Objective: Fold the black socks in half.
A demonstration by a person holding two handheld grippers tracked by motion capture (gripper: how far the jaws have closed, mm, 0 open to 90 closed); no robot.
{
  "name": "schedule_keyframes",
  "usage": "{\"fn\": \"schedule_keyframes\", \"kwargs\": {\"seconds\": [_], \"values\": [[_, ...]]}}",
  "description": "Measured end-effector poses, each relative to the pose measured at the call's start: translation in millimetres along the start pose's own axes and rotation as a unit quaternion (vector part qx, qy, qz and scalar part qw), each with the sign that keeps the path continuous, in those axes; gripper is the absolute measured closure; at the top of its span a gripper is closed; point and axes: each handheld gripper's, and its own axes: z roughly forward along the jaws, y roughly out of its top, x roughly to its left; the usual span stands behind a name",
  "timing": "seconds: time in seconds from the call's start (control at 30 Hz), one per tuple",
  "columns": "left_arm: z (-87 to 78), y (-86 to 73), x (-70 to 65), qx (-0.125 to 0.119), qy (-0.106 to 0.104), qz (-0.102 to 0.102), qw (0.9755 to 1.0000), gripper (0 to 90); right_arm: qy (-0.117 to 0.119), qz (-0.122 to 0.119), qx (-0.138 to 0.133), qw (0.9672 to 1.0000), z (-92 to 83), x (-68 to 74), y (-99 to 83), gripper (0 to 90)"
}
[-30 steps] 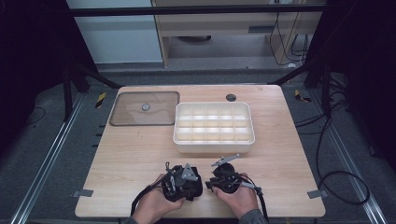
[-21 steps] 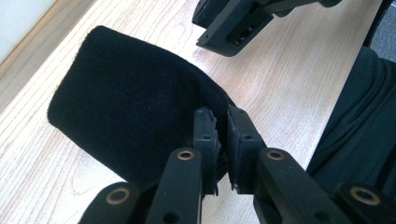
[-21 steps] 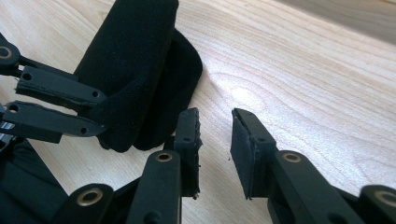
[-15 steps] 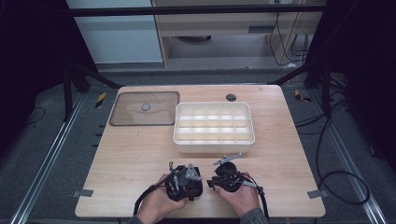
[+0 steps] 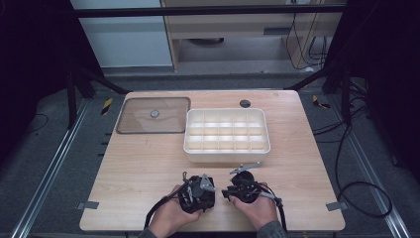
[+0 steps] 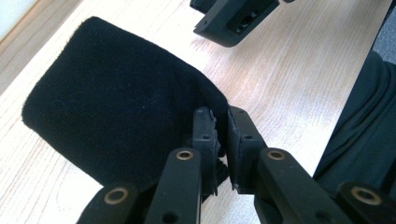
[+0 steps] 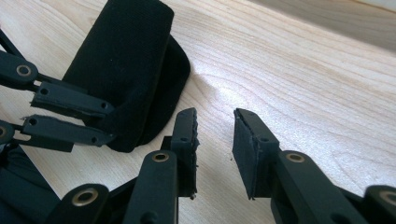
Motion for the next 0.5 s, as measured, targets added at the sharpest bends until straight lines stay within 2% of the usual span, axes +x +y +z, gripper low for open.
{"fn": "schedule_keyframes", "kwargs": {"seconds": [0.5], "values": [[6.2, -4.0, 7.1, -0.001, 0.001, -0.024, 0.9997, 82.0, -0.002, 0.003, -0.004, 1.0000, -1.0, -1.1, 0.5, 68.3]]}}
